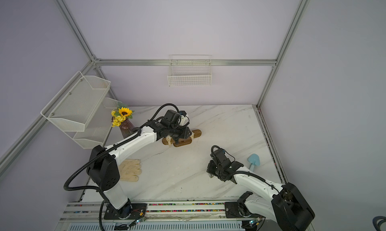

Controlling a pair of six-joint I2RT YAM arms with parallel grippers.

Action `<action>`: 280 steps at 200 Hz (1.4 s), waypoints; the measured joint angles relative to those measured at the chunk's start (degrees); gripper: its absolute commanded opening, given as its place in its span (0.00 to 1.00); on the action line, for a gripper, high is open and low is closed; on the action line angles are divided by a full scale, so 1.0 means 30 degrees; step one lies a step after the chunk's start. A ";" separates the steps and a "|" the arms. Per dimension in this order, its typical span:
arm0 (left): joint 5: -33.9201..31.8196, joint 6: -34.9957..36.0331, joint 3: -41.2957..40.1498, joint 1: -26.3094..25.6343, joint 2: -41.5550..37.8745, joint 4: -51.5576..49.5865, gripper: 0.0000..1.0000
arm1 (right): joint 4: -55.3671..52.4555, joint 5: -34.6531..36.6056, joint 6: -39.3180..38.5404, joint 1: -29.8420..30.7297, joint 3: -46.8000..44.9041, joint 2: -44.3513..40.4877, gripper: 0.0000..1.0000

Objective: Place watch on stand
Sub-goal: Pick up the watch at the center of the board, then place the watch at the center of the board.

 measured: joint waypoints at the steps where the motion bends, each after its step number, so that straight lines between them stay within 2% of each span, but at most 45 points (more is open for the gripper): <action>1: 0.0029 0.0000 -0.0007 0.0000 -0.0007 0.0000 0.38 | 0.0029 -0.0015 -0.0036 0.0000 0.0007 -0.0022 0.07; 34: 0.0641 0.0000 -0.0780 0.0007 -0.0393 0.0306 0.37 | 0.0503 -0.0991 -0.1661 -0.0007 0.1100 -0.0882 0.07; 67: 0.1727 -0.0058 -0.2608 0.0146 -0.2084 0.0998 0.36 | 0.1319 -0.2834 -0.3191 -0.0466 0.3220 -0.0780 0.06; 93: 0.2987 -0.0262 -0.4211 0.0583 -0.4218 0.2259 0.41 | 0.2310 -0.5297 -0.3818 -0.2120 0.4794 -0.0131 0.06; 146: 0.4539 -0.0495 -0.5836 0.1515 -0.7526 0.4007 0.44 | 0.3133 -0.9646 -0.3985 -0.6047 0.7206 0.2608 0.06; 185: 0.5807 -0.0721 -0.6280 0.1872 -0.7286 0.4597 0.47 | 0.3548 -1.1504 -0.3927 -0.8204 0.8007 0.5115 0.05; 239: 0.6637 -0.0882 -0.6280 0.1909 -0.6353 0.4903 0.64 | 0.3971 -1.3005 -0.3869 -0.8706 0.9143 0.7723 0.05; 259: 0.6914 -0.1020 -0.6280 0.1909 -0.5406 0.5078 0.65 | 0.4036 -1.3457 -0.3869 -0.8706 0.9377 0.7847 0.05; 280: 0.7220 -0.1180 -0.6280 0.1902 -0.4554 0.5078 0.61 | 0.4160 -1.3806 -0.3789 -0.8706 0.9384 0.7752 0.05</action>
